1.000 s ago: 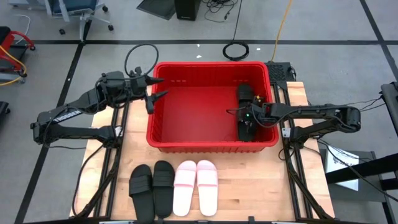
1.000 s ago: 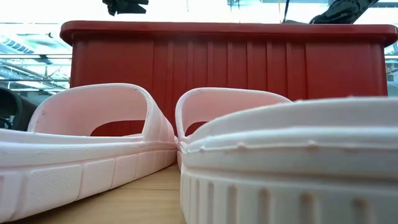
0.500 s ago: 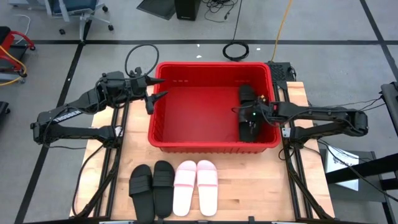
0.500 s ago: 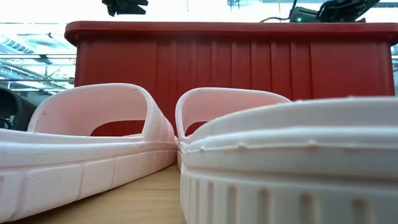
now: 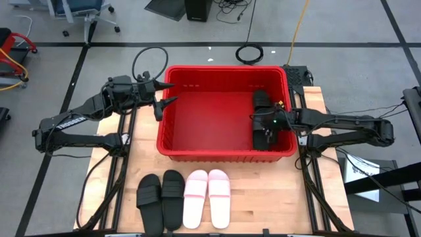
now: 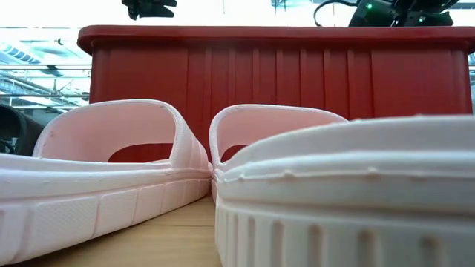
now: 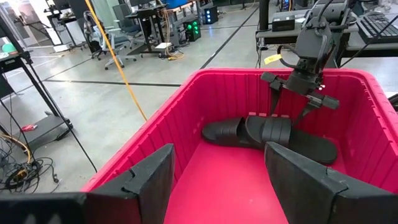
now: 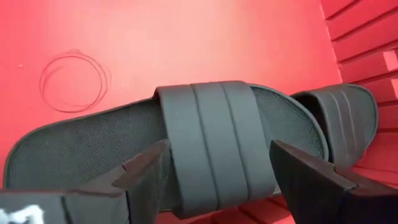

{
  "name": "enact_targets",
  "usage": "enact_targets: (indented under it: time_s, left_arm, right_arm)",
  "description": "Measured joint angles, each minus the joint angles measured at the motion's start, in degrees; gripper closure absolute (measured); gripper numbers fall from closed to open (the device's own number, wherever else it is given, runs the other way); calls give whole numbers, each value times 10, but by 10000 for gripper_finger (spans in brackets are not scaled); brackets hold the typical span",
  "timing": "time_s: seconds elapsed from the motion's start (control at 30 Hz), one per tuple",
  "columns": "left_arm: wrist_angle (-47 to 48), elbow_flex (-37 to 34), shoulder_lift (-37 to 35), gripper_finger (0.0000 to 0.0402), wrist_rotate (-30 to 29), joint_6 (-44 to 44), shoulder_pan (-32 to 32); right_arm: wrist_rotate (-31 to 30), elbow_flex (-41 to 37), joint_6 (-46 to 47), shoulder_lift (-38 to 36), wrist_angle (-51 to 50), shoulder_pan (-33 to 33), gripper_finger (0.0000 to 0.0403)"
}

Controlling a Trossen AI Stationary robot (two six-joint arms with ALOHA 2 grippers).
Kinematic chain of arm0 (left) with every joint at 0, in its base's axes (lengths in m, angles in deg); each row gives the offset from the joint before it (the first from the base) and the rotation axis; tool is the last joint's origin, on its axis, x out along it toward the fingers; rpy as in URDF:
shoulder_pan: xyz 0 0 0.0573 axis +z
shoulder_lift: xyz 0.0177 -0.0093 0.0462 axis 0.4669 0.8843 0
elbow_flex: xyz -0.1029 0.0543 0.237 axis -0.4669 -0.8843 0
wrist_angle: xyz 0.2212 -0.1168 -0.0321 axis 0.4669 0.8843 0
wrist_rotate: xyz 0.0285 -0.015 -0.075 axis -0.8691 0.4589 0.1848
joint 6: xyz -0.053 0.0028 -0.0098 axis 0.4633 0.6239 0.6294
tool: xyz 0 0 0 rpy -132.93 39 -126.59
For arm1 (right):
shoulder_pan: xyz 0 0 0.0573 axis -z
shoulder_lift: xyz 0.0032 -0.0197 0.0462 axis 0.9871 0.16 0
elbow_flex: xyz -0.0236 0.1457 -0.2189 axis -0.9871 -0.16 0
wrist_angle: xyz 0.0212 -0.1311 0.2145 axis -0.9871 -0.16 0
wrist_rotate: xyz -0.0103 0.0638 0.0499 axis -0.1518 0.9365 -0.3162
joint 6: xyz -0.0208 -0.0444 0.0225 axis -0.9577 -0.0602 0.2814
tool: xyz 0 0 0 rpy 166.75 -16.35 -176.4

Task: Pick and place slides into bin
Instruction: Adjust the red bin

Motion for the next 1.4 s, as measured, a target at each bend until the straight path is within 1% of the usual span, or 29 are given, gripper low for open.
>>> enact_targets:
  time_s: [0.2, 0.37, 0.7, 0.83, 0.97, 1.03, 1.17, 1.27, 1.4]
  left_arm:
    - [7, 0, 0, 151, 0, 2, -7]
    - [8, 0, -4, 151, 1, -5, -35]
    - [12, 0, -34, 151, 1, -2, -121]
    - [19, 0, -44, 151, 0, -1, -158]
    - [32, 0, -49, 151, -5, -1, -186]
    - [42, 0, -49, 151, -15, -1, -197]
    - [54, 0, -49, 151, -45, -8, -214]
    - [58, 0, -48, 151, -59, -14, -220]
    - [57, 0, -48, 151, -61, -16, -221]
  right_arm:
    - [0, 0, 3, -10, 7, 0, 136]
    - [-1, 0, 0, -22, 58, 0, 136]
    - [-1, 0, -17, -58, 220, -20, 138]
    - [-11, 0, -31, -78, 225, -35, 143]
    - [-95, 11, -46, -106, 179, -49, 144]
    - [-141, 30, -31, -119, 149, -54, 144]
    - [-247, 60, 26, -143, 87, -60, 147]
    - [-295, 64, 67, -158, 62, -60, 147]
    - [-346, 65, 161, -163, 3, -56, 147]
